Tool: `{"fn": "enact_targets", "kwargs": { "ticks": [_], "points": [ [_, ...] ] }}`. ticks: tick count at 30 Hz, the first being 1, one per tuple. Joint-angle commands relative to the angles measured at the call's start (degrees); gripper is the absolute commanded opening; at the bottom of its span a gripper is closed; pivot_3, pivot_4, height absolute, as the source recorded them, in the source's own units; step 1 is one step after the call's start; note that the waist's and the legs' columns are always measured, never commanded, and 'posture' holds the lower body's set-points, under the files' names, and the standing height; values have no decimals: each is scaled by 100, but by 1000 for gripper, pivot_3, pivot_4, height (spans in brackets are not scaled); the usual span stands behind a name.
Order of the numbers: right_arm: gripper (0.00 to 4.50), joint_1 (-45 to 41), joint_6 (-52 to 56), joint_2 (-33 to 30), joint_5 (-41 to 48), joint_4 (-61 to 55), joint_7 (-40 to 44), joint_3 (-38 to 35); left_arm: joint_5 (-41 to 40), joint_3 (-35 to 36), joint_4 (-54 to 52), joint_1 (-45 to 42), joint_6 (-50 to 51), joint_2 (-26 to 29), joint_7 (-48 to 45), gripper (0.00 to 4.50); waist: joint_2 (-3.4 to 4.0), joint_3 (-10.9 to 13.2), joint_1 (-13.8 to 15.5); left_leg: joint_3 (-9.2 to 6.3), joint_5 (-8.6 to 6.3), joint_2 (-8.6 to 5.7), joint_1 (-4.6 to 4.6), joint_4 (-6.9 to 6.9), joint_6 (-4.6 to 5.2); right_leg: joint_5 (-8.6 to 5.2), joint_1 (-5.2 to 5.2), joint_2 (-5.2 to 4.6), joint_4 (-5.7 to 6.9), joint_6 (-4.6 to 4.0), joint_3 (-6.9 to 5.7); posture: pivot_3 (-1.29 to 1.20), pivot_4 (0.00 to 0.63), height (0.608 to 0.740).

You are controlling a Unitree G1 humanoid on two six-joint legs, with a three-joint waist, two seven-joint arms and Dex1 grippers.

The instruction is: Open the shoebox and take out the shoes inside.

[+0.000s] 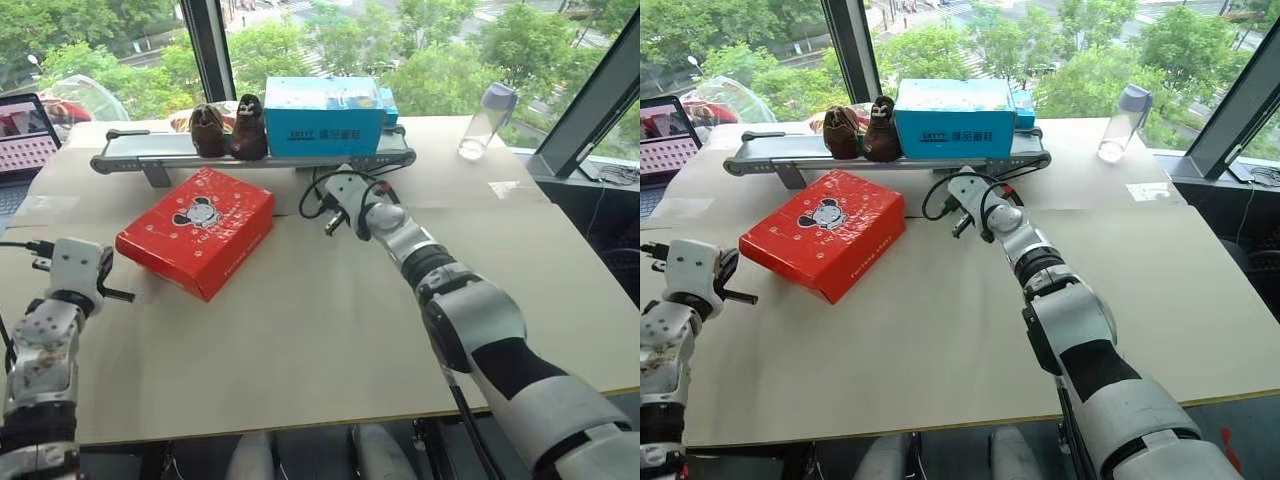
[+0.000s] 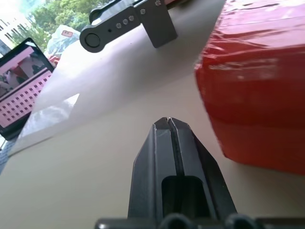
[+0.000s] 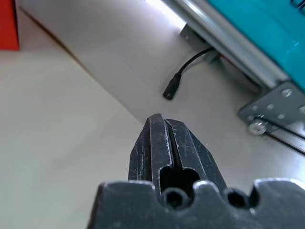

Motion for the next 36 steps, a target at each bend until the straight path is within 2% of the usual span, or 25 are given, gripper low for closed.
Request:
{"fn": "enact_targets", "kwargs": {
  "ticks": [1,3,6,11,16,18,20,22,25,27,29,31,33,36],
  "points": [
    [49,-125,-65,264,99,-138,509,-84,408,-136,1128,-674,-765,629,61,0,0,0,-2,-1,0,0,-1,0,0,0,-2,2,-1,1,0,0,150,740],
    [49,-50,-153,414,150,-235,981,-56,679,-396,1978,-1137,-1192,900,66,0,0,0,2,0,2,-1,-2,0,3,1,-3,0,-2,2,0,0,150,740],
    [49,63,-206,497,257,-393,1471,-90,927,-737,2940,-1760,-1767,1005,37,0,1,1,23,0,2,-3,-3,-1,3,0,-1,-1,-2,6,-1,0,150,740],
    [49,491,-5,346,560,-1166,2243,-145,1059,-1202,4060,-2725,-2399,573,-486,0,0,1,162,-1,1,-6,-21,12,2,2,-3,-4,-3,14,-12,0,150,740],
    [49,1036,644,-181,817,-2498,2713,-194,811,-1417,4238,-2900,-2785,28,-1661,0,0,1,237,0,5,-7,-28,22,-5,7,-1,-5,-4,22,-14,0,150,740],
    [49,1215,866,-458,834,-2910,2808,-184,387,-1338,3965,-2755,-2688,-155,-2634,0,-1,1,233,0,7,-6,-30,21,-6,8,-4,-4,-5,21,-14,0,150,740],
    [49,1327,949,-787,736,-3082,2840,-141,-308,-1326,3110,-2293,-2238,-251,-3979,0,0,1,225,0,8,-6,-30,19,-7,8,-7,-2,-1,21,-14,0,150,740],
    [49,1368,1000,-1019,692,-3068,2843,-130,-925,-1382,1952,-1660,-1553,-192,-4921,0,2,3,191,2,8,-6,-30,17,-8,8,-6,-5,-1,21,-13,0,150,740],
    [49,1306,1001,-1401,533,-2686,2631,-98,-2059,-1452,-888,-94,411,370,-5575,0,3,4,89,5,7,-3,-31,15,-9,8,-9,-8,-8,21,-9,0,150,740],
    [49,1254,1022,-1538,503,-2477,2510,-86,-2358,-1317,-1727,346,1118,597,-5546,0,3,5,45,6,4,1,-31,14,-13,8,-11,-8,-4,20,-7,0,150,740],
    [49,1209,1000,-1579,519,-2323,2456,-84,-2142,-1209,-1620,258,1082,624,-5226,0,8,8,47,3,5,4,-24,12,-13,4,-10,-4,0,14,-8,0,150,740],
    [49,1140,933,-1538,558,-2125,2339,-115,-1647,-1187,-982,-168,677,522,-4604,0,11,10,38,2,6,4,-4,13,-11,0,1,-1,4,8,-9,0,150,740],
    [49,1042,748,-1362,558,-1805,2092,-134,-901,-1268,-3,-879,278,346,-3349,0,10,10,33,1,15,4,19,14,3,-3,22,3,2,21,-8,0,150,740],
    [49,914,532,-965,638,-1397,1891,-191,-303,-1304,1065,-1721,57,86,-2008,0,8,9,5,-1,26,-1,37,23,21,9,37,2,-2,48,-3,0,150,740]
  ]
}}
